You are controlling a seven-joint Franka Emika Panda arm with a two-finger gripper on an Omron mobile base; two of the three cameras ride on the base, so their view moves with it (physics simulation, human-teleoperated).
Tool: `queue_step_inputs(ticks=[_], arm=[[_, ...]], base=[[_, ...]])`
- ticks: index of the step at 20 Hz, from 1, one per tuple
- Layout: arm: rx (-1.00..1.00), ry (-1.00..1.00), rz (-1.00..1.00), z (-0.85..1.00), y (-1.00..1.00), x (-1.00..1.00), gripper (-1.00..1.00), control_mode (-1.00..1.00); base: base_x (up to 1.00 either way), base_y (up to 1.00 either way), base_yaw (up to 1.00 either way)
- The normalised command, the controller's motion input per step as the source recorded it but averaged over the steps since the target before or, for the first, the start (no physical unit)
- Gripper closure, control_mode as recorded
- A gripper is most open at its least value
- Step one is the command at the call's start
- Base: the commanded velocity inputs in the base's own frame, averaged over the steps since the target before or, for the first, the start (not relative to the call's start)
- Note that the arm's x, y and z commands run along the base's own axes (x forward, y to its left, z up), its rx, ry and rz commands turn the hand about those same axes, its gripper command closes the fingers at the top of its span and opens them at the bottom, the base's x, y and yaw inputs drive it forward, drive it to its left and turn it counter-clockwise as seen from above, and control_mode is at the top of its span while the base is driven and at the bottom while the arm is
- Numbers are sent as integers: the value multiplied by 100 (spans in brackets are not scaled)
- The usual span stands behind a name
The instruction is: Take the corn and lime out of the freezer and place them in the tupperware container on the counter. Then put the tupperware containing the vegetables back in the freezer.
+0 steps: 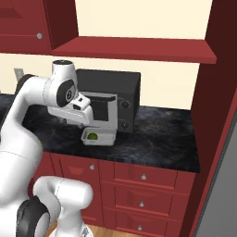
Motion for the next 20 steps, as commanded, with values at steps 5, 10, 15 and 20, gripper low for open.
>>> queue_step_inputs(ticks=[5,10,15,20], arm=[[0,19,0,-29,0,-27,-100,100],[0,0,0,0,0,0,-100,100],[0,0,0,0,0,0,-100,100],[0,0,0,0,0,0,-100,100]], base=[[-6,0,0],[-94,-5,-4],[-58,-69,-5],[15,-100,6]])
